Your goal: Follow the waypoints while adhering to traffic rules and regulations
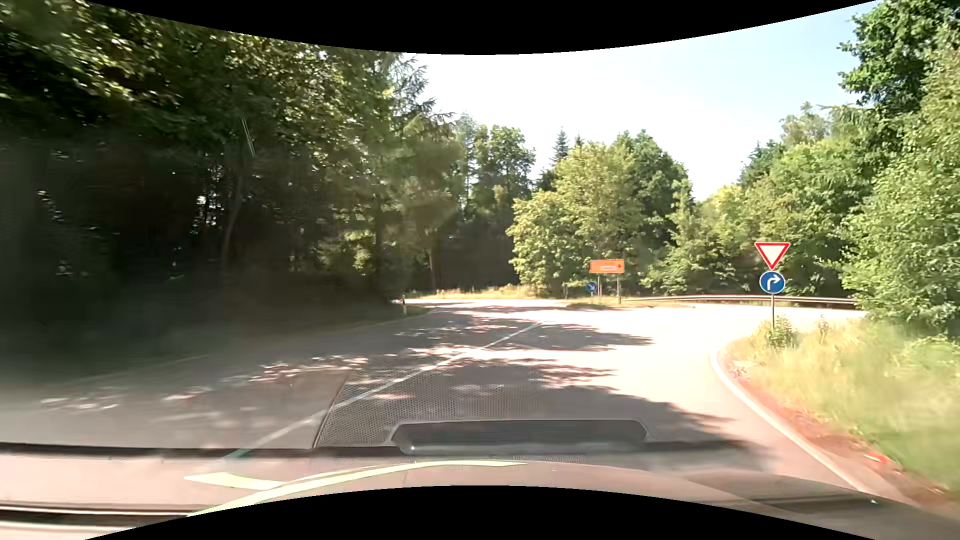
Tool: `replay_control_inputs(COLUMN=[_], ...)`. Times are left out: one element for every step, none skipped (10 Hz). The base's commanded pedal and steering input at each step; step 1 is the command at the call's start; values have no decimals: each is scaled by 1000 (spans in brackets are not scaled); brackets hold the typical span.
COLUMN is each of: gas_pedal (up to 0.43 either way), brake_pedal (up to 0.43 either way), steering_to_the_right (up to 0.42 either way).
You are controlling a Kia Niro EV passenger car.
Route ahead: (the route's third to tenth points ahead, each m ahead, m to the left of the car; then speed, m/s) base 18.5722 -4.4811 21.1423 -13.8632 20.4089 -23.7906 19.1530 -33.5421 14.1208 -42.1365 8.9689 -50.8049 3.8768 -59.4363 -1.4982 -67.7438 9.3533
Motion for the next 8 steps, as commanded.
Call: replay_control_inputs(gas_pedal=[0, 0, 0, 0, 0, 0, 0, 0], brake_pedal=[159, 159, 159, 152, 152, 152, 152, 152], steering_to_the_right=[164, 169, 172, 178, 184, 186, 189, 193])
